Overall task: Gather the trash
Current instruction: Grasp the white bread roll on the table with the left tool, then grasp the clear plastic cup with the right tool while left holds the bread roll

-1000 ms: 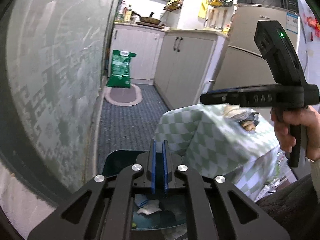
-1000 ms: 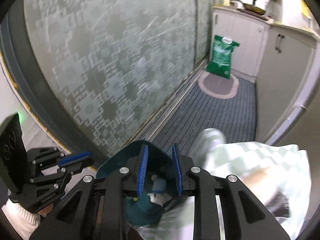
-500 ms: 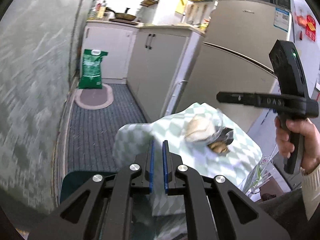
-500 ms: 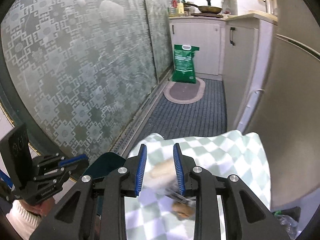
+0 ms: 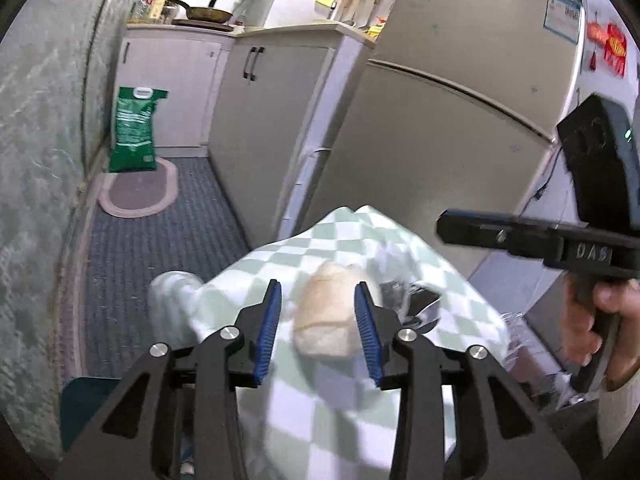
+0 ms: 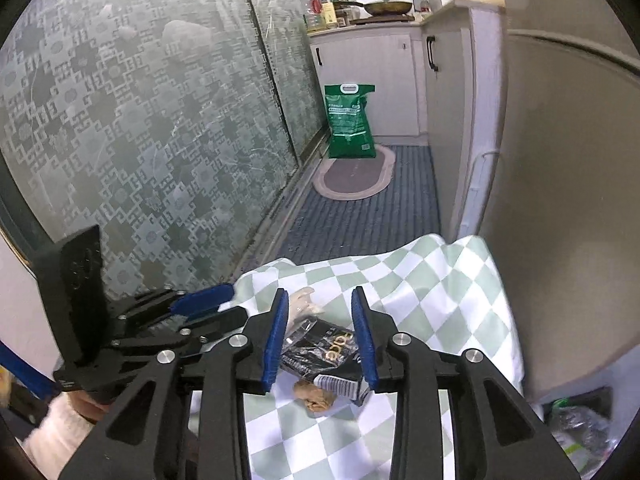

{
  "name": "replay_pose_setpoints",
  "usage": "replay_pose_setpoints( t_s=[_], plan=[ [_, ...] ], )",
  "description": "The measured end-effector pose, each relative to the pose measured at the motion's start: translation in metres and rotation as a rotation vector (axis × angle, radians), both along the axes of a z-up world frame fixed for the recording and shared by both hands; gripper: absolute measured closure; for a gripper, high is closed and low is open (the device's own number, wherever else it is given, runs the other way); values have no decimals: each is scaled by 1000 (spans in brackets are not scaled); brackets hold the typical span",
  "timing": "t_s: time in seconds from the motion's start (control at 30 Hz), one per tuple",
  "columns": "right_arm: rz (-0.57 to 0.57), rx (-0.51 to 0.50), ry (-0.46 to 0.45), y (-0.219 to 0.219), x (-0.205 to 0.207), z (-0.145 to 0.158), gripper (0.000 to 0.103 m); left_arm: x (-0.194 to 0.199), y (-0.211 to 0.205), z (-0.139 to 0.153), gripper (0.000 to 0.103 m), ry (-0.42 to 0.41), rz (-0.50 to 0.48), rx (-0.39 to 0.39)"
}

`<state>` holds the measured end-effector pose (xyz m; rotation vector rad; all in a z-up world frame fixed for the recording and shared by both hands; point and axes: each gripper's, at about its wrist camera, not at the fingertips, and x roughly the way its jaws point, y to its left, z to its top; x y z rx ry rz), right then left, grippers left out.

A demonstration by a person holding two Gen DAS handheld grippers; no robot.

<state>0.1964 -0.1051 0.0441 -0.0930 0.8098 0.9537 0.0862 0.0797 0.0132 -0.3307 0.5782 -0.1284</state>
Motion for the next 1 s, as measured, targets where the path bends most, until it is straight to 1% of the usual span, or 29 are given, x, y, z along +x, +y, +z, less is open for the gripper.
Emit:
replay_pose_setpoints(
  t_s=[0.1, 0.27, 0.3, 0.33, 0.37, 0.4, 0.43, 0.53, 0.6, 0.67, 0.8, 0.87, 0.9, 0.97, 1.0],
  plan=[
    [6, 23, 40, -3, 3, -3, 68, 4, -2, 0, 58, -3, -18, -28],
    [25, 50, 88, -2, 3, -6, 55, 13, -6, -8, 58, 42, -18, -12],
    [29, 55, 99, 0, 3, -7, 54, 13, -7, -10, 62, 46, -31, -20],
    [32, 61, 114, 2, 3, -8, 53, 14, -8, -11, 73, 50, -40, -21],
    [33, 66, 125, 3, 3, -9, 53, 15, -9, -12, 80, 53, -45, -18],
    [30, 70, 140, 5, 4, -11, 53, 15, -10, -14, 84, 57, -49, -10],
    [27, 70, 146, 5, 5, -12, 52, 15, -10, -16, 87, 58, -49, -7],
    [16, 52, 182, 11, 7, -22, 52, 14, -12, -17, 90, 56, -40, 10],
    [7, 35, 217, 14, 9, -32, 52, 12, -12, -17, 92, 47, -31, 15],
    [12, 39, 246, 16, 8, -37, 52, 9, -11, -15, 92, 40, -19, 15],
    [12, 17, 263, 21, 5, -44, 52, 6, -6, -15, 93, 29, 1, 1],
    [15, -5, 241, 24, 1, -44, 53, 6, -6, -15, 93, 28, 3, 0],
    [17, -12, 226, 25, -1, -44, 56, 6, -6, -15, 93, 28, 3, 2],
    [24, -12, 223, 27, -2, -43, 67, 4, -9, -15, 93, 24, 2, 6],
    [25, -16, 219, 27, -3, -42, 70, 4, -9, -15, 93, 21, 3, 10]
  ],
)
